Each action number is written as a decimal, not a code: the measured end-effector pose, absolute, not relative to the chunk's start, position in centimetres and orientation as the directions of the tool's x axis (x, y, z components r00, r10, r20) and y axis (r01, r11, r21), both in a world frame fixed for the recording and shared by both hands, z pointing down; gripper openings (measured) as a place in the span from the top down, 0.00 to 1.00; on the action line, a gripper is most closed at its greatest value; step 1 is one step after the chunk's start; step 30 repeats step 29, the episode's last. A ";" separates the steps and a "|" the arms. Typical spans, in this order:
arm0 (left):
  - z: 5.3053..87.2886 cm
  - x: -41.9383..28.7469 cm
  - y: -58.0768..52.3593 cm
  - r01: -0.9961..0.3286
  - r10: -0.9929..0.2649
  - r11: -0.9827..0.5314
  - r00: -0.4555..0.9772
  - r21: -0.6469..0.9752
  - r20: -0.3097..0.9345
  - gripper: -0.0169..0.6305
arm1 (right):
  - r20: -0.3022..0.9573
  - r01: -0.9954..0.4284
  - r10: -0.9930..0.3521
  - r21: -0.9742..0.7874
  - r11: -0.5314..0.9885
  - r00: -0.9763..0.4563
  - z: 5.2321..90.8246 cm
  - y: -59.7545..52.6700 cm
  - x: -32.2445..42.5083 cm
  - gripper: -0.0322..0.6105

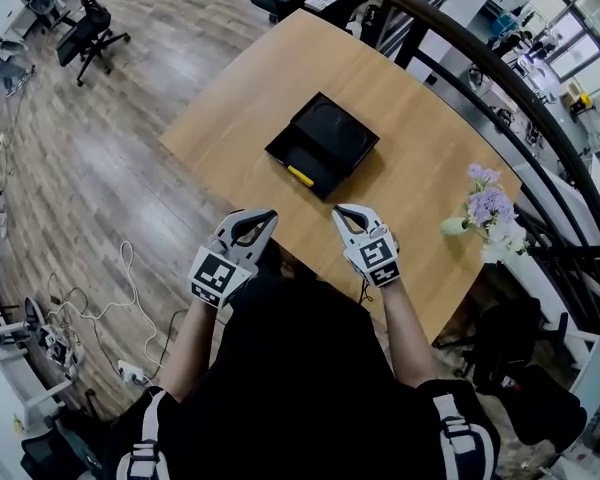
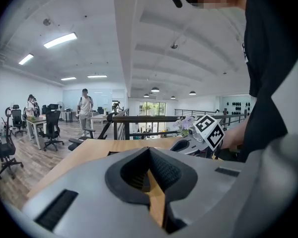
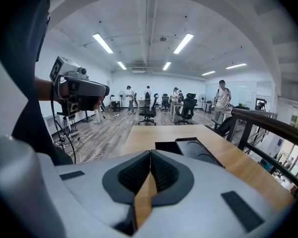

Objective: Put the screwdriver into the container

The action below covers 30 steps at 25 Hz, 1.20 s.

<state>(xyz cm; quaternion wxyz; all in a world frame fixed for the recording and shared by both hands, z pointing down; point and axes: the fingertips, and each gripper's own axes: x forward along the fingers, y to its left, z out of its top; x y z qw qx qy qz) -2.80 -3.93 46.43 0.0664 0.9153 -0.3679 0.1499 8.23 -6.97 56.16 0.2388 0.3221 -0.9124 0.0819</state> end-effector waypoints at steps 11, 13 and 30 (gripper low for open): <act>47.0 -2.8 -3.6 -0.718 -0.675 -0.696 0.663 0.017 0.325 0.94 | 0.473 -0.608 -0.547 0.030 0.793 -0.690 55.8 -7.2 8.7 0.91; 46.9 -2.9 -3.7 -0.724 -0.681 -0.690 0.657 0.017 0.323 0.94 | 0.476 -0.607 -0.543 0.022 0.794 -0.692 55.6 -7.2 8.6 0.91; 47.1 -3.3 -3.3 -0.745 -0.700 -0.667 0.635 0.018 0.327 0.94 | 0.448 -0.600 -0.546 0.026 0.800 -0.708 55.0 -7.7 7.7 0.91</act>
